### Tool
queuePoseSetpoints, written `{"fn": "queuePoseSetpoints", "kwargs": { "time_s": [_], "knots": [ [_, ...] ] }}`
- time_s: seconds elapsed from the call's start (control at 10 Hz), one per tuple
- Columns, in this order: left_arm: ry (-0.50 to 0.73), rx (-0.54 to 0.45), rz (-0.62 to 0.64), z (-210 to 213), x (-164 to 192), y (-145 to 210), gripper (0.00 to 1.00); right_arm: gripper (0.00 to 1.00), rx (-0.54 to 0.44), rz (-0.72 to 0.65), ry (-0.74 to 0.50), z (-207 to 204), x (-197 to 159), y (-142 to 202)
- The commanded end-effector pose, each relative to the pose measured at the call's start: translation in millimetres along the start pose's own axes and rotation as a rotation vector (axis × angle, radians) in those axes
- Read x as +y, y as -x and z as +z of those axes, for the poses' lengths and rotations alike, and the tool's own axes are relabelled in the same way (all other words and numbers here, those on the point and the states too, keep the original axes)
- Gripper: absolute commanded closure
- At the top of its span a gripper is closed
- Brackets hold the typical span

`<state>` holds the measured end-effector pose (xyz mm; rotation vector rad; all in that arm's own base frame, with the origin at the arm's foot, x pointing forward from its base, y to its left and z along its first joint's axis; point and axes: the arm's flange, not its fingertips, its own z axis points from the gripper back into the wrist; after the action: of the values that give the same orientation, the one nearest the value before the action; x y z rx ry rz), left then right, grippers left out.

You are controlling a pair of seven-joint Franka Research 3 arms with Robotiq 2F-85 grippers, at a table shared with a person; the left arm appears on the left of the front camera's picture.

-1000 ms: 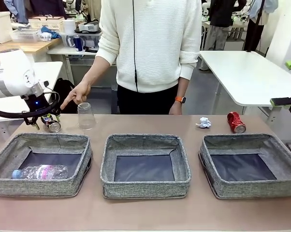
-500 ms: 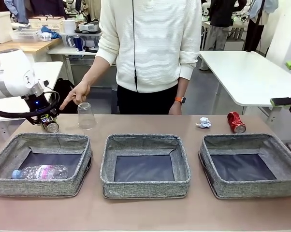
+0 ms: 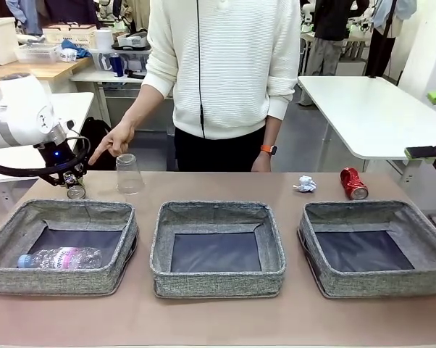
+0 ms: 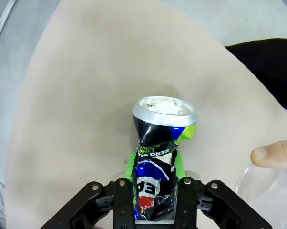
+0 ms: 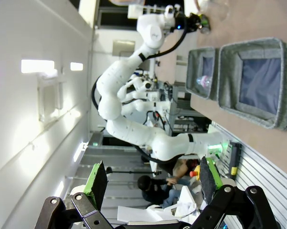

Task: Sort the waste into the appropriate baskets.
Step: Pick up the waste item pointed out by the person.

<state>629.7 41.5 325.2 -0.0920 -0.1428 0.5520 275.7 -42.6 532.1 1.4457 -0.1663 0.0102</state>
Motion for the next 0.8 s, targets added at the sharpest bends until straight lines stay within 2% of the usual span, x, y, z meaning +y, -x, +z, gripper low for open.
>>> {"fn": "queuePoseSetpoints", "kwargs": {
  "time_s": [0.0,0.2,0.3,0.5,0.6,0.7],
  "knots": [
    [-0.025,-0.021,0.031,-0.9,4.6,2.8,1.0,0.0,-0.007,-0.015,-0.013,-1.4,6.3,-0.2],
    [-0.01,-0.056,0.076,12.9,8.4,-1.5,1.0,0.0,-0.007,-0.015,-0.013,-1.4,6.3,-0.2],
    [-0.001,-0.08,0.102,40.2,13.6,-3.5,1.0,0.0,-0.007,-0.015,-0.013,-1.4,6.3,-0.2],
    [0.089,-0.194,0.102,128.2,16.8,3.3,1.0,0.0,-0.007,-0.015,-0.013,-1.4,6.3,-0.2],
    [0.062,-0.141,0.109,164.8,19.0,19.7,1.0,0.0,-0.007,-0.015,-0.013,-1.4,6.3,-0.2],
    [-0.056,-0.038,0.068,191.1,25.0,45.5,1.0,0.0,-0.007,-0.015,-0.013,-1.4,6.3,-0.2]
  ]
}}
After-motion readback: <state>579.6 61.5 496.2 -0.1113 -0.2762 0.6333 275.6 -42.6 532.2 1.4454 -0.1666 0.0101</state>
